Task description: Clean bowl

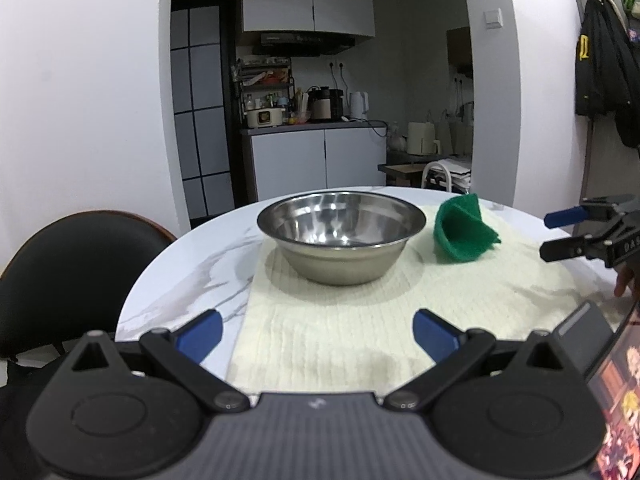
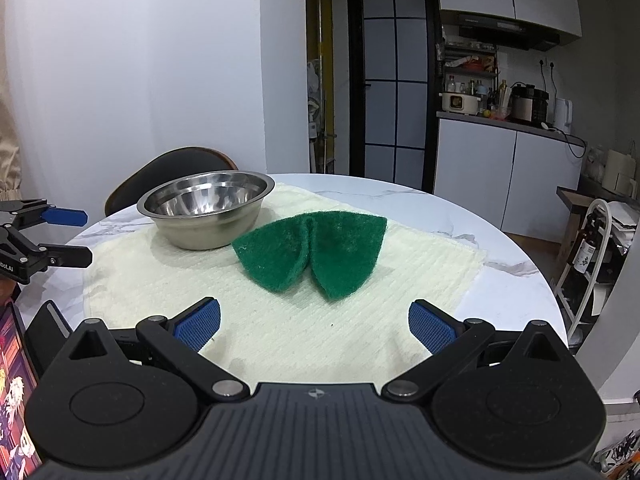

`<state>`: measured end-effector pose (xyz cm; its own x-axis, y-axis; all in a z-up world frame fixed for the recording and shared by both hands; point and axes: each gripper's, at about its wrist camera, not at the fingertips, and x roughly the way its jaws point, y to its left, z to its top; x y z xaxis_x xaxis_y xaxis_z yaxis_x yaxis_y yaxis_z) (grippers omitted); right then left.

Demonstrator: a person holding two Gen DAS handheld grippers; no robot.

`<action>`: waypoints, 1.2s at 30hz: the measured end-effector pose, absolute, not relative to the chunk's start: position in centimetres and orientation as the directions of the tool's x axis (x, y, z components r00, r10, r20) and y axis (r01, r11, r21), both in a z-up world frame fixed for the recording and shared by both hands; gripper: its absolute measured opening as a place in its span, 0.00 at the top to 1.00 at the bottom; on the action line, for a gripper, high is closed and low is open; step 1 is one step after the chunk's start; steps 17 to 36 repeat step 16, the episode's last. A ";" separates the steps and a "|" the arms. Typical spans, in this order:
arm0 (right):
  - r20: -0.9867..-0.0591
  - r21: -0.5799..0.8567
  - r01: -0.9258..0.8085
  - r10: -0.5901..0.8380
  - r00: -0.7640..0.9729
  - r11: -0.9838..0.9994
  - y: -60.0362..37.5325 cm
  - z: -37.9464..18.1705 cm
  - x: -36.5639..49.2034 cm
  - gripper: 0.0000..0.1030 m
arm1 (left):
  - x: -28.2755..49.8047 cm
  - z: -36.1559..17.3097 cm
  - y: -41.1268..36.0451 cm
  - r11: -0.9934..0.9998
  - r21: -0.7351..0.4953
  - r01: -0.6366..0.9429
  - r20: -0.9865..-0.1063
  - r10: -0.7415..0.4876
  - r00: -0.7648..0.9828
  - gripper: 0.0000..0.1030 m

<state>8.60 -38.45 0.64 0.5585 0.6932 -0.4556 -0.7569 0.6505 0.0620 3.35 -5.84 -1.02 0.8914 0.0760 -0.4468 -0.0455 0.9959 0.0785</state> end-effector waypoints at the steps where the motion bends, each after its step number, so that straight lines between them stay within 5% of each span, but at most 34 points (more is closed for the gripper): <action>1: -0.455 0.061 -0.757 0.693 0.559 0.650 -38.5 0.6 8.6 0.00 | 3.3 -1.0 -5.9 0.996 0.077 -0.046 -0.446 0.076 0.892 0.00; 36: -0.457 0.052 -0.766 0.697 0.552 0.641 -38.3 0.6 8.6 0.00 | 3.1 -0.6 -6.7 0.996 0.093 0.000 -0.408 0.038 0.912 0.00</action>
